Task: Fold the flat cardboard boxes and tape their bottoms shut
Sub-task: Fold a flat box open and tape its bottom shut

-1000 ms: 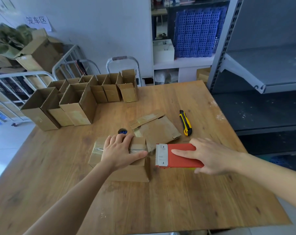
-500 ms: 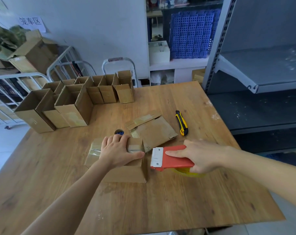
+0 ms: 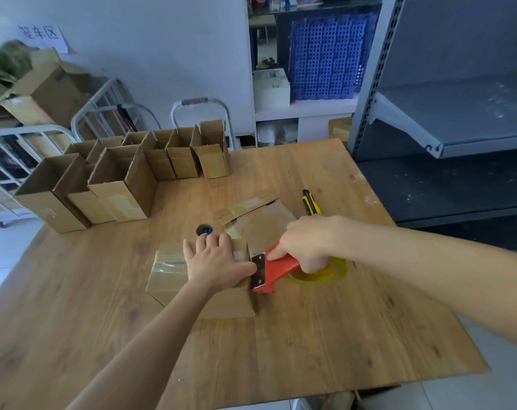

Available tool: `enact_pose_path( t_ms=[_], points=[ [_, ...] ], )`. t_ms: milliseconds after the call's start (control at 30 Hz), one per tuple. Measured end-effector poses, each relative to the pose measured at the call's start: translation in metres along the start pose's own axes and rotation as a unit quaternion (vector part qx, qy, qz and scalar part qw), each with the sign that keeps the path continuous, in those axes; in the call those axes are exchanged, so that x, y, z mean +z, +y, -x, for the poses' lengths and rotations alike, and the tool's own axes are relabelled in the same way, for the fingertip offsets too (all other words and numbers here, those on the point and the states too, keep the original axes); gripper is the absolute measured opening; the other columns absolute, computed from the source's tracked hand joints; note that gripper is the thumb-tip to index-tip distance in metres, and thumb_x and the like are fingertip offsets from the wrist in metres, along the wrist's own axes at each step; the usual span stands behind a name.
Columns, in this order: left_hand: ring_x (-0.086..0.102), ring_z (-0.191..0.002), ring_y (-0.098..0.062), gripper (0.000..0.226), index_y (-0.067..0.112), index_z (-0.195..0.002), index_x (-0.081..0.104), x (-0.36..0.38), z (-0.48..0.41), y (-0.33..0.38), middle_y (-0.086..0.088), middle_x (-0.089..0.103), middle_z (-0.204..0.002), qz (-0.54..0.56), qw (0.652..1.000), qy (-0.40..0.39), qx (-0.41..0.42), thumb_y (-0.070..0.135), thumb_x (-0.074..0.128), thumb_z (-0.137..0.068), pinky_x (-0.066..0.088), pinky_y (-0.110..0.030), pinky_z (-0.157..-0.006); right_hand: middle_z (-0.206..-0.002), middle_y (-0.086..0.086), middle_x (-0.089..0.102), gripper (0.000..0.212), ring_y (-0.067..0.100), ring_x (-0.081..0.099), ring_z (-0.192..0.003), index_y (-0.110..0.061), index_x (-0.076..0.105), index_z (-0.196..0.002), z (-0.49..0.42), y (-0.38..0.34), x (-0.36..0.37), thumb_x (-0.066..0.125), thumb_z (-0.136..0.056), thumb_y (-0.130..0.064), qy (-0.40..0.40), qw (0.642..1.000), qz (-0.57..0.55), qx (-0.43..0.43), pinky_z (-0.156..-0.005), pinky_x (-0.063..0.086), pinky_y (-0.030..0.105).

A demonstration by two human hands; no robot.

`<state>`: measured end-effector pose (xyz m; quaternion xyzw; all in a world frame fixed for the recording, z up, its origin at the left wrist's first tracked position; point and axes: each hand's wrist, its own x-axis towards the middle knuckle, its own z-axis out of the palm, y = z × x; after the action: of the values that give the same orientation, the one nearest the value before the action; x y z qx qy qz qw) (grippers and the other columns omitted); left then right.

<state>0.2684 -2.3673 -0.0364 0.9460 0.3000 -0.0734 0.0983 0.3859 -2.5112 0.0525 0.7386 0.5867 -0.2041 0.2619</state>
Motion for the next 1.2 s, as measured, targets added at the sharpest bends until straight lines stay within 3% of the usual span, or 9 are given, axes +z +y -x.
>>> enact_pose_path(
  t_ms=[100, 333, 467, 567, 633, 733, 933, 1067, 1200],
  points=[
    [0.02, -0.139, -0.028, 0.078, 0.022, -0.129, 0.041, 0.0, -0.001, 0.002, -0.003, 0.04, -0.139, -0.006, 1.0, 0.001, -0.006, 0.068, 0.048, -0.066, 0.001, -0.056, -0.116, -0.073, -0.011, 0.039, 0.087, 0.01, 0.04, -0.062, -0.044, 0.035, -0.146, -0.002, -0.002, -0.014, 0.059, -0.076, 0.001, -0.029, 0.999, 0.011, -0.01, -0.06, 0.049, 0.031],
    [0.025, -0.136, -0.029, 0.08, 0.021, -0.129, 0.041, -0.002, 0.0, 0.004, -0.004, 0.042, -0.137, -0.014, 1.0, 0.003, -0.007, 0.069, 0.048, -0.066, 0.004, -0.055, -0.116, -0.078, -0.01, 0.046, 0.082, 0.012, 0.046, -0.065, -0.034, 0.041, -0.146, -0.009, -0.002, -0.034, 0.065, -0.076, 0.0, -0.083, 0.996, 0.014, -0.025, -0.047, 0.035, 0.025],
    [0.023, -0.137, -0.029, 0.083, 0.02, -0.131, 0.04, -0.002, 0.002, 0.002, -0.005, 0.041, -0.138, -0.012, 1.0, -0.002, -0.003, 0.072, 0.046, -0.066, 0.003, -0.056, -0.116, -0.076, -0.008, 0.05, 0.074, 0.022, 0.06, -0.075, -0.031, 0.043, -0.145, -0.021, -0.001, 0.009, 0.059, -0.078, -0.002, -0.125, 0.992, -0.032, -0.006, -0.055, 0.043, 0.024],
    [0.021, -0.139, -0.028, 0.082, 0.021, -0.132, 0.039, -0.001, 0.003, 0.001, -0.004, 0.04, -0.14, -0.01, 1.0, 0.003, 0.005, 0.072, 0.047, -0.068, 0.002, -0.056, -0.116, -0.089, -0.002, 0.062, 0.085, 0.018, 0.058, -0.07, -0.04, 0.039, -0.146, -0.025, 0.018, 0.061, 0.066, -0.073, -0.005, -0.156, 0.977, -0.145, 0.014, -0.059, 0.048, 0.027],
    [0.02, -0.14, -0.028, 0.08, 0.021, -0.131, 0.04, -0.001, 0.002, 0.002, -0.004, 0.039, -0.14, -0.01, 1.0, 0.0, 0.003, 0.071, 0.048, -0.069, 0.001, -0.056, -0.116, -0.093, 0.002, 0.064, 0.084, 0.02, 0.056, -0.068, -0.046, 0.043, -0.141, -0.018, 0.043, 0.087, 0.061, -0.072, -0.003, -0.145, 0.935, -0.321, 0.037, -0.057, 0.045, 0.029],
    [0.019, -0.14, -0.029, 0.079, 0.021, -0.13, 0.04, -0.002, 0.002, 0.001, -0.004, 0.039, -0.14, -0.01, 1.0, 0.001, 0.005, 0.071, 0.048, -0.07, 0.001, -0.056, -0.116, -0.084, 0.0, 0.062, 0.08, 0.018, 0.057, -0.063, -0.048, 0.047, -0.134, -0.006, 0.065, 0.12, 0.058, -0.076, 0.006, -0.116, 0.823, -0.55, 0.073, -0.053, 0.043, 0.027],
    [0.021, -0.138, -0.028, 0.075, 0.021, -0.128, 0.041, -0.003, 0.004, 0.002, -0.003, 0.041, -0.137, -0.008, 1.0, 0.004, 0.006, 0.068, 0.05, -0.071, 0.003, -0.055, -0.116, -0.103, 0.016, 0.064, 0.084, 0.025, 0.063, -0.086, -0.035, 0.047, -0.139, -0.018, 0.06, 0.18, 0.056, -0.072, 0.016, -0.053, 0.693, -0.711, 0.105, -0.074, 0.05, 0.041],
    [0.024, -0.136, -0.027, 0.074, 0.021, -0.127, 0.042, -0.003, 0.004, 0.003, -0.003, 0.042, -0.133, -0.011, 1.0, 0.008, 0.003, 0.069, 0.05, -0.07, 0.005, -0.055, -0.116, -0.114, 0.021, 0.064, 0.083, 0.03, 0.065, -0.096, -0.036, 0.05, -0.134, -0.022, 0.061, 0.187, 0.056, -0.07, 0.015, -0.048, 0.672, -0.73, 0.115, -0.081, 0.053, 0.046],
    [0.026, -0.134, -0.027, 0.074, 0.021, -0.125, 0.042, -0.002, 0.004, 0.001, -0.003, 0.043, -0.131, -0.009, 1.0, 0.006, 0.004, 0.069, 0.049, -0.069, 0.007, -0.055, -0.115, -0.107, 0.012, 0.068, 0.077, 0.026, 0.067, -0.094, -0.036, 0.049, -0.131, -0.021, 0.062, 0.181, 0.058, -0.076, 0.017, -0.04, 0.7, -0.702, 0.126, -0.075, 0.058, 0.04]
  ],
)
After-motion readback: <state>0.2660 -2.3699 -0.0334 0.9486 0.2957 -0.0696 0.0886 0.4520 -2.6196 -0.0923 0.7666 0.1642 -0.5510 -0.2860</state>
